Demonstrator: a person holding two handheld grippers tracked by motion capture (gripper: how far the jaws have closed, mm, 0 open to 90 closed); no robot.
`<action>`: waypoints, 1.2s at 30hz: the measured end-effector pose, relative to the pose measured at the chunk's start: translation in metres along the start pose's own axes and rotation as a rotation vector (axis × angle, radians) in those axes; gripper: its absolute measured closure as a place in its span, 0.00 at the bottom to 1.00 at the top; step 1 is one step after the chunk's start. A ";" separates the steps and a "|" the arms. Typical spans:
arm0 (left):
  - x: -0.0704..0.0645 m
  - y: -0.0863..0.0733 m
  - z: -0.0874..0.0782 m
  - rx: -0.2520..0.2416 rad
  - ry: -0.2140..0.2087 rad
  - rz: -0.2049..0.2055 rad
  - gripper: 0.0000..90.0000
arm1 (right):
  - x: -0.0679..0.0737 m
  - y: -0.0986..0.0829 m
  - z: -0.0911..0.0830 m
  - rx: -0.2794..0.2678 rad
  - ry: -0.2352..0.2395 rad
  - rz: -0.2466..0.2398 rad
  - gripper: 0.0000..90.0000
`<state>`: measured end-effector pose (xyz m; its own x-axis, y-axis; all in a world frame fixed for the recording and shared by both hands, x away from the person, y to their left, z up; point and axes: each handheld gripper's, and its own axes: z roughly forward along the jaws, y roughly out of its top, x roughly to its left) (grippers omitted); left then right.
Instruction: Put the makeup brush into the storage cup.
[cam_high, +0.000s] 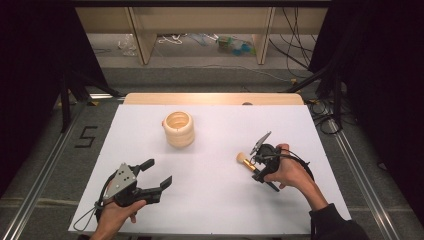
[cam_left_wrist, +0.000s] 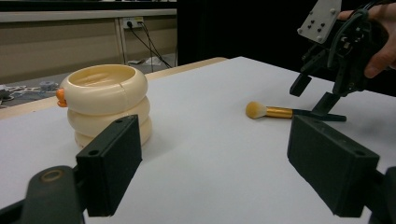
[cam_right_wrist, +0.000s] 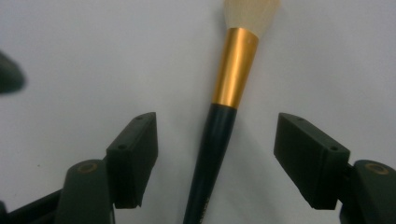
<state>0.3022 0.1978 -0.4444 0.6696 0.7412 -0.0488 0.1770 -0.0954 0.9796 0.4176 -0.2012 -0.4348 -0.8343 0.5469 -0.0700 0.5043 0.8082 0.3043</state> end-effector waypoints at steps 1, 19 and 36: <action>0.000 0.000 0.000 0.000 -0.001 -0.006 0.20 | 0.000 0.002 0.001 0.011 0.003 0.007 0.38; 0.000 0.000 0.001 0.001 -0.001 -0.005 0.20 | -0.012 0.009 0.018 0.101 0.065 0.063 0.57; 0.000 0.000 0.001 0.001 -0.002 0.001 0.20 | -0.014 0.015 0.023 0.138 0.063 0.072 0.70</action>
<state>0.3023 0.1971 -0.4443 0.6711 0.7398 -0.0483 0.1774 -0.0970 0.9794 0.4422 -0.1915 -0.4513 -0.8051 0.5931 0.0082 0.5853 0.7922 0.1725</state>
